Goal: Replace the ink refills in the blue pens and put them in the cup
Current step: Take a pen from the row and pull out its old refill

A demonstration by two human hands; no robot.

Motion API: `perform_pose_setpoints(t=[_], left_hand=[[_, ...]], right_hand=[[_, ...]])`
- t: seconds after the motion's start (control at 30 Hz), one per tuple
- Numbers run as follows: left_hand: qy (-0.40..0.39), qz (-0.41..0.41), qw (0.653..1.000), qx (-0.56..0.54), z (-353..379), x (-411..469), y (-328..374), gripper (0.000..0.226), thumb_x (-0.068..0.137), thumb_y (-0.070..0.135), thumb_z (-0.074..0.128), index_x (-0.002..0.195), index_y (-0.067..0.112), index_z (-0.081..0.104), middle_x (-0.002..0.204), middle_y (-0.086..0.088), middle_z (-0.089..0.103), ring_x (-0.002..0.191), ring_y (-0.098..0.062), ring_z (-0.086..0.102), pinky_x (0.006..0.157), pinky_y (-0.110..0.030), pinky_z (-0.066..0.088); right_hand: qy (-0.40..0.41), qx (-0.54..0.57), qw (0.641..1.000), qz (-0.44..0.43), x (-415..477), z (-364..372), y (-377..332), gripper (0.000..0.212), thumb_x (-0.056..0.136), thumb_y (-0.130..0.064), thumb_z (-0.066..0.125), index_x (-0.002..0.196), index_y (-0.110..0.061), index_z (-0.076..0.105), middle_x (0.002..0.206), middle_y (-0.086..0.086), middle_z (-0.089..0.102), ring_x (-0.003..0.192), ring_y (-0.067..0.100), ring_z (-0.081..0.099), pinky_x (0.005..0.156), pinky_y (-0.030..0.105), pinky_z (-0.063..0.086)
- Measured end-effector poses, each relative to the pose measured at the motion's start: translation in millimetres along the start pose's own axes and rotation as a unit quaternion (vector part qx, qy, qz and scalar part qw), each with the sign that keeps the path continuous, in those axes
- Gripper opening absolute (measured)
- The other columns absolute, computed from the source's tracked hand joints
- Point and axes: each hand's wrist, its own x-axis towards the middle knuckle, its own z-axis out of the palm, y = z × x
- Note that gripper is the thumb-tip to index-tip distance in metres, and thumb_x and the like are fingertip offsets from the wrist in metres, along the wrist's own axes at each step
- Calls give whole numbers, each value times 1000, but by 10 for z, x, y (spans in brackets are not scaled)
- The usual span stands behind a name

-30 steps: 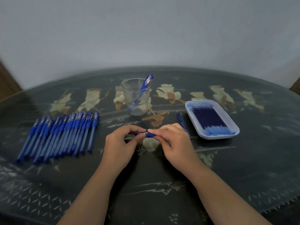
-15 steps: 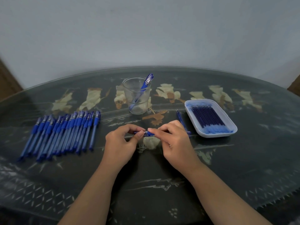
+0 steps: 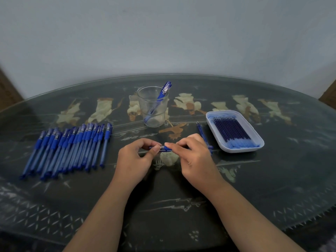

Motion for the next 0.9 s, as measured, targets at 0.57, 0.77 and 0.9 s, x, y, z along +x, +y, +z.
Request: perform_pose_setpoints(t=[0.57,0.77,0.9], left_hand=[[71,52,996,17,-69,14,-64,15,88,18,68,88,33,66,94,14,69,95,6,59,87,-8,40],[45,91,973,208,-106,63,-135,13,84,29,74,91,38,67,93,23,64,100,0,56,97,-33,27],[26,61,975,211,-183,63,-182,13,82,31,75,87,41,69,92,28,60,98,8,47,87,-25,16]], right_hand=[[65,-9,997,32,-2,-13,64,35,85,5,63,115,-11,73,85,1,59,86,20,52,79,38,48],[54,-22,998,26,11,-24,44,34,85,4,66,114,-12,72,88,0,60,88,20,52,80,39,48],[54,-22,998,26,17,-31,36,30,88,-1,65,114,-13,72,88,-1,60,89,19,52,81,38,47]])
